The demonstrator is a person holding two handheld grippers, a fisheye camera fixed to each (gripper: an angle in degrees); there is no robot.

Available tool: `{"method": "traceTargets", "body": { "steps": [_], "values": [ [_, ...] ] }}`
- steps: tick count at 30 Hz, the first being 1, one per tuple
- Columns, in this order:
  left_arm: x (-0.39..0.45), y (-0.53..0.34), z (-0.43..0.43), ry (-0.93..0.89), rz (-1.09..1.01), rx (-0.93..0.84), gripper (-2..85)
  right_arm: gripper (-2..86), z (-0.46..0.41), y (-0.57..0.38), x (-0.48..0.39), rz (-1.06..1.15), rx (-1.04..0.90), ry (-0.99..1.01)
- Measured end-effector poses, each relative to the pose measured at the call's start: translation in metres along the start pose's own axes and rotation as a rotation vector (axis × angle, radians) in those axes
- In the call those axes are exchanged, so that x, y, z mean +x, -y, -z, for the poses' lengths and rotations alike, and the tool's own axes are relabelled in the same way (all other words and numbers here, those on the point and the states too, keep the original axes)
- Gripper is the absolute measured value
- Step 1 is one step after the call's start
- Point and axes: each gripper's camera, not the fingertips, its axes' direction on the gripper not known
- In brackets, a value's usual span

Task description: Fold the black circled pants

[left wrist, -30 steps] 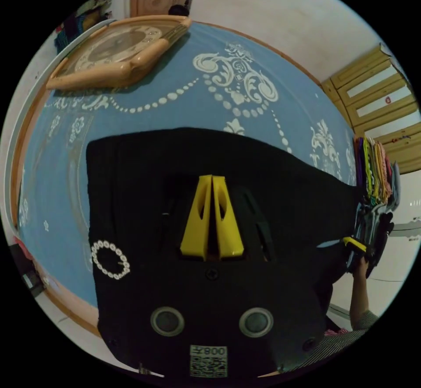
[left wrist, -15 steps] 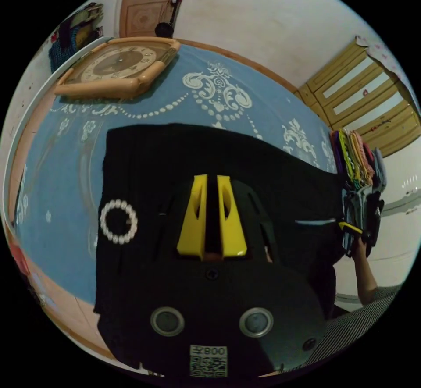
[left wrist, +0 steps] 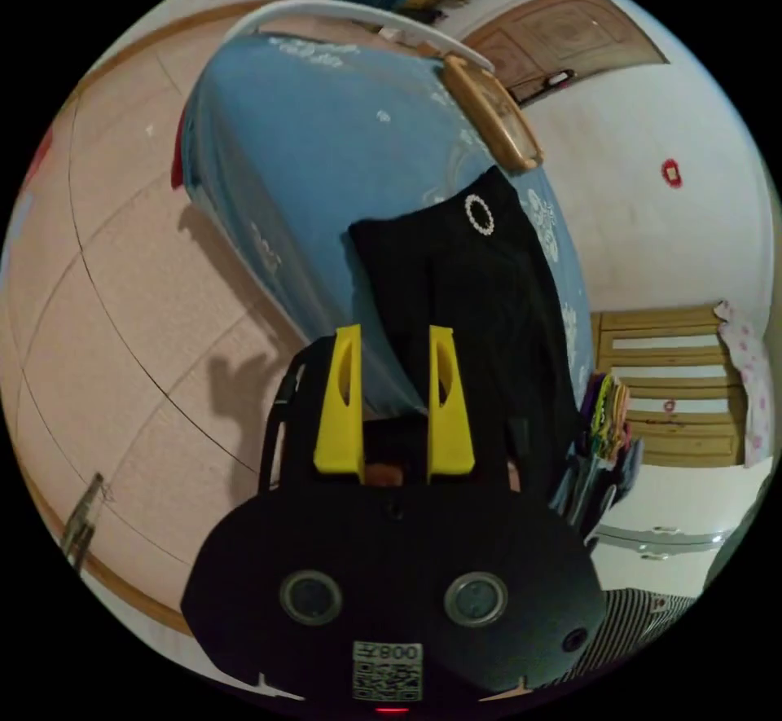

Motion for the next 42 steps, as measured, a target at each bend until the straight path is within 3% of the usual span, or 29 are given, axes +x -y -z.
{"method": "traceTargets", "body": {
  "steps": [4,9,12,22,28,31,37,42],
  "values": [
    [-0.024,-0.001,-0.011,-0.13,0.01,-0.057,12.0,8.0,-0.002,-0.014,0.035,-0.085,0.013,-0.006],
    [-0.047,-0.001,-0.009,-0.02,0.017,-0.079,7.8,7.9,-0.016,-0.018,0.067,-0.166,-0.039,0.002],
    [-0.064,-0.002,-0.003,-0.104,0.018,-0.097,3.9,6.8,-0.018,-0.024,0.078,-0.204,-0.039,-0.017],
    [-0.089,-0.006,0.039,-0.169,-0.082,-0.034,2.3,0.8,0.02,-0.065,0.099,-0.111,0.023,0.06],
    [-0.105,-0.012,0.026,-0.123,-0.041,-0.091,2.4,0.7,0.0,-0.089,0.12,-0.144,-0.08,0.077],
    [-0.106,-0.02,0.026,-0.088,-0.042,-0.066,2.6,0.9,0.012,-0.09,0.116,-0.125,-0.016,0.031],
    [-0.106,-0.033,0.027,-0.063,-0.048,-0.033,2.6,4.1,0.038,-0.067,0.082,0.035,0.115,-0.02],
    [-0.072,-0.036,0.006,-0.068,-0.169,-0.053,2.4,6.0,0.025,-0.017,0.051,0.101,0.076,-0.046]
  ]
}}
